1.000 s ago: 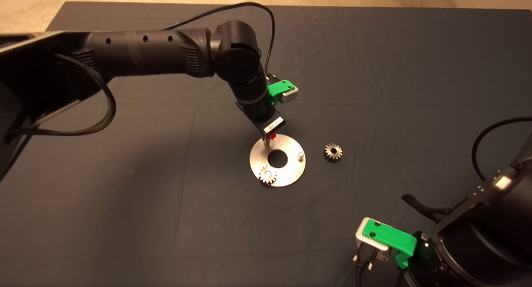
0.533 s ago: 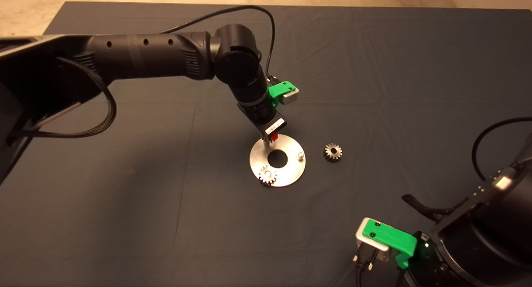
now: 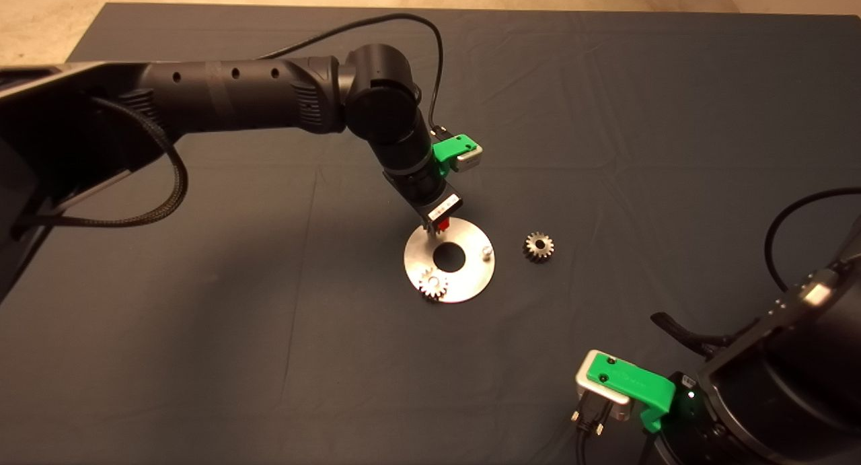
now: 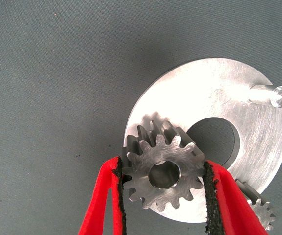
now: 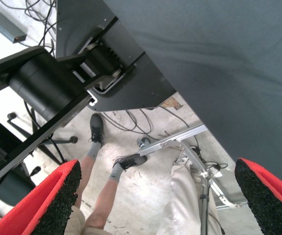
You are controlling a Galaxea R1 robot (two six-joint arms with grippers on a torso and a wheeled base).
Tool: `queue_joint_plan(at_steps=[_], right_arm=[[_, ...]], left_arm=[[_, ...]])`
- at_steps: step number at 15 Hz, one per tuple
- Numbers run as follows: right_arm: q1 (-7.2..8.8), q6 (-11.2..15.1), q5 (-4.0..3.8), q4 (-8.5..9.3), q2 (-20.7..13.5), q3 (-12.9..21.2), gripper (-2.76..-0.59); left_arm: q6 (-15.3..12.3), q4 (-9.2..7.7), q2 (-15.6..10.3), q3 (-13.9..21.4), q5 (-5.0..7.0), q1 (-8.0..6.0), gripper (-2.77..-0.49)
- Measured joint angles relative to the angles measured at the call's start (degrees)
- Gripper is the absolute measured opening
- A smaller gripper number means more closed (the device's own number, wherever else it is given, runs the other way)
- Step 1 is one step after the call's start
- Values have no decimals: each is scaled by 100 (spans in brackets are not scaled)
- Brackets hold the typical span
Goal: Install three planetary gears onto the carrier pins
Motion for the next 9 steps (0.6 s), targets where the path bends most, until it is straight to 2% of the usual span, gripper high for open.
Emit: queue_joint_plan(at_steps=[4,9], right_arm=[[23,0,0,1,0,0,-103],[45,0,2,2,0,1,-103]], left_arm=[[-2,0,0,0,-4,2,-257],[-7,11,0,18,-83,20,-257]])
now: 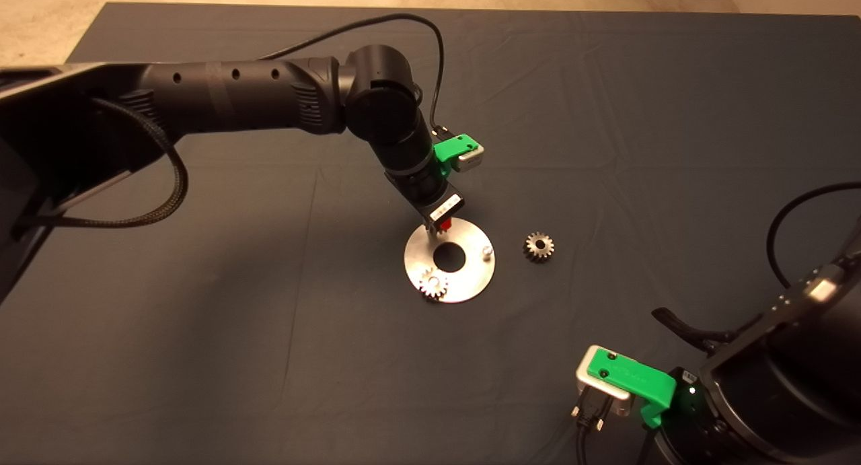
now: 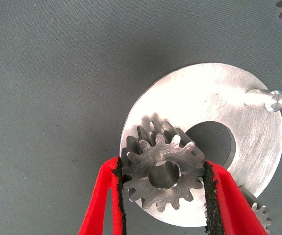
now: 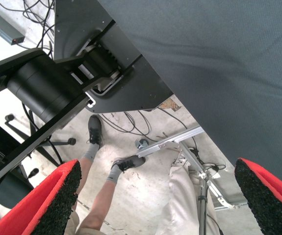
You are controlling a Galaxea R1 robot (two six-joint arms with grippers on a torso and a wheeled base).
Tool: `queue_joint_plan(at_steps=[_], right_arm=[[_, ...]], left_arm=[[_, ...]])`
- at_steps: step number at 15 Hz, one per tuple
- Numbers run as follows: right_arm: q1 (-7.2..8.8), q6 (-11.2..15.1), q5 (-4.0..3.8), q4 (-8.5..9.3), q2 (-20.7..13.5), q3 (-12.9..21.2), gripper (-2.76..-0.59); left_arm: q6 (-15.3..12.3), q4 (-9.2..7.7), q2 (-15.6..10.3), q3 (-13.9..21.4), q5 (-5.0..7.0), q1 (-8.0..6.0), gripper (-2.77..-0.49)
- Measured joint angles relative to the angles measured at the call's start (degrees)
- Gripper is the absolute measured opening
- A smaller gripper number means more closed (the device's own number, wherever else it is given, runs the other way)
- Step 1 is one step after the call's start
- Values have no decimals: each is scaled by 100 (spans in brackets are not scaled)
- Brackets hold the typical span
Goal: Install three planetary gears onto the carrier pins
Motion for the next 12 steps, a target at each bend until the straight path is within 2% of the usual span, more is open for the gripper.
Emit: queue_joint_plan(at_steps=[3,8,12], right_arm=[[0,0,-2,0,0,0,-103],[2,0,-2,0,0,0,-103],[2,0,0,0,1,0,-103]], left_arm=[[-6,1,-36,77,-10,7,-257],[-12,-11,-247,284,-34,35,-257],[-12,-10,-269,295,-23,41,-257]])
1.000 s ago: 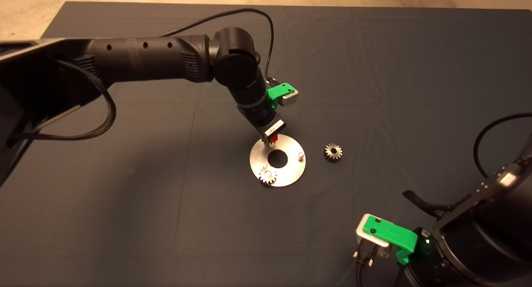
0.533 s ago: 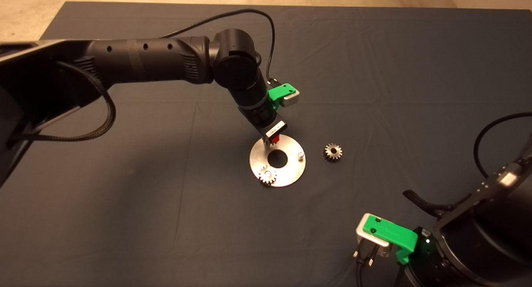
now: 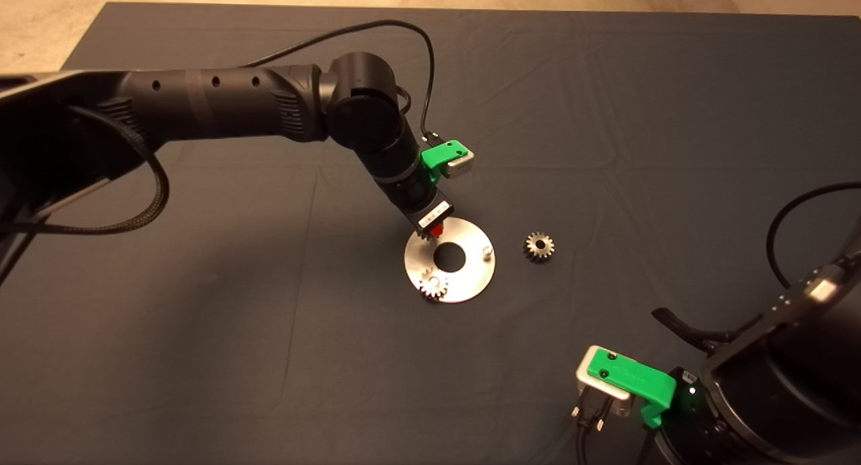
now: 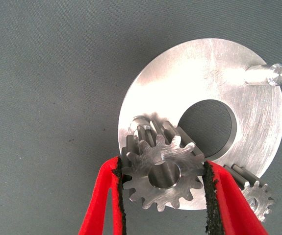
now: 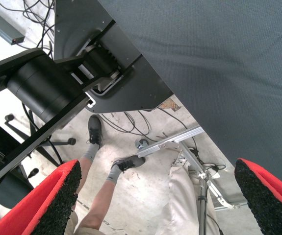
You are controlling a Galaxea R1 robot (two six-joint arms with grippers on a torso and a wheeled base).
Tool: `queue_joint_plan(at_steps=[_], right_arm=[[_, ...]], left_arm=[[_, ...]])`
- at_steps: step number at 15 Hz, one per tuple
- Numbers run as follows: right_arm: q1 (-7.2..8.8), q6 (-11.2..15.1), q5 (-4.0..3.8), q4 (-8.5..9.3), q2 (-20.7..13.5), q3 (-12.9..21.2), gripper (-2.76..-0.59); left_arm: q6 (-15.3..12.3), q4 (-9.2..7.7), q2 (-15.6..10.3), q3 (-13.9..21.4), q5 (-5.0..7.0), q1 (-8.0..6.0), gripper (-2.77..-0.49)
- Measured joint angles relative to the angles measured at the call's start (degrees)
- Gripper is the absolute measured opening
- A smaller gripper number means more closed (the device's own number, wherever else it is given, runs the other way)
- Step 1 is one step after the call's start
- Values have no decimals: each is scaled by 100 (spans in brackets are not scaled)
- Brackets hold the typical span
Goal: Install three planetary gears onto the carrier pins
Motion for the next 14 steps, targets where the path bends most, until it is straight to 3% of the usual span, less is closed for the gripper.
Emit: queue_joint_plan(at_steps=[3,8,14], right_arm=[[0,0,0,0,0,0,-103],[0,0,-2,0,0,0,-103],[-1,0,0,0,0,0,-103]], left_arm=[[0,7,23,0,6,0,-257],[0,2,33,-33,-228,5,-257],[4,7,29,-85,-243,5,-257]])
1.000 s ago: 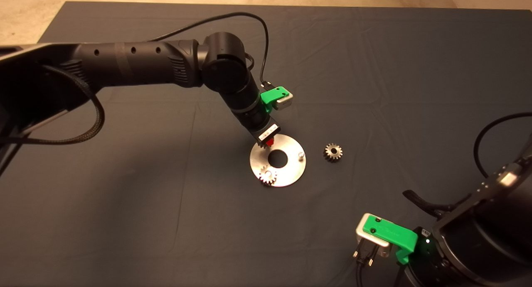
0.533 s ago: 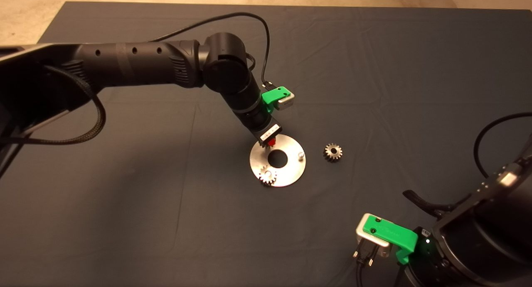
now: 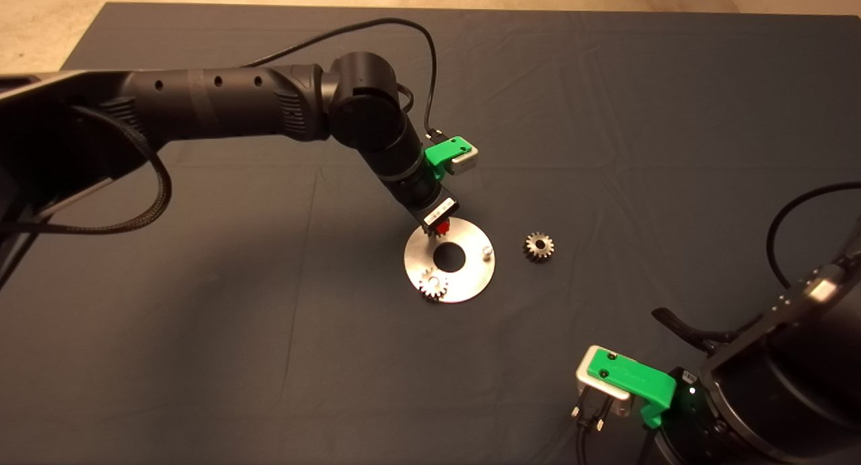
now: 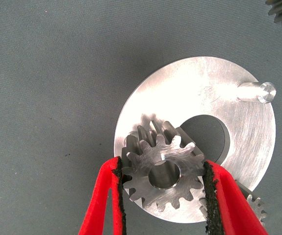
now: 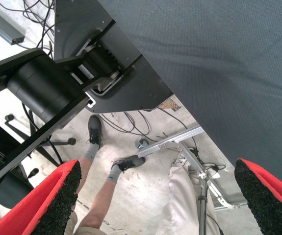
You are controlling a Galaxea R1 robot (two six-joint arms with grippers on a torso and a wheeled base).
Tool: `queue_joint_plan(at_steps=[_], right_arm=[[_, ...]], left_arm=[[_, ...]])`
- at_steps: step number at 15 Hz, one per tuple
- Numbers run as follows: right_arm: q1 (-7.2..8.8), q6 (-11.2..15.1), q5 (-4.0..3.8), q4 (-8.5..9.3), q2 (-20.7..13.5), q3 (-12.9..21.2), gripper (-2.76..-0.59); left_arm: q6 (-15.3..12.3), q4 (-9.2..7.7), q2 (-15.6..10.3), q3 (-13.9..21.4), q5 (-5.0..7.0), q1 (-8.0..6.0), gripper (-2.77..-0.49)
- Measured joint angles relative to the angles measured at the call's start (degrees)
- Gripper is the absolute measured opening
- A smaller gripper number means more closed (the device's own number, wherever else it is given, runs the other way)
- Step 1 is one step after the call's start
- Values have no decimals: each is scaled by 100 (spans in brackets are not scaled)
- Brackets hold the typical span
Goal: Install three planetary gears onto the carrier pins
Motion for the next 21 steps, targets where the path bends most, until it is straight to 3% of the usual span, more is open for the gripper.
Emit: queue_joint_plan(at_steps=[21], right_arm=[[1,-1,0,0,2,0,-103]], left_arm=[[7,141,-2,-46,-85,28,-258]])
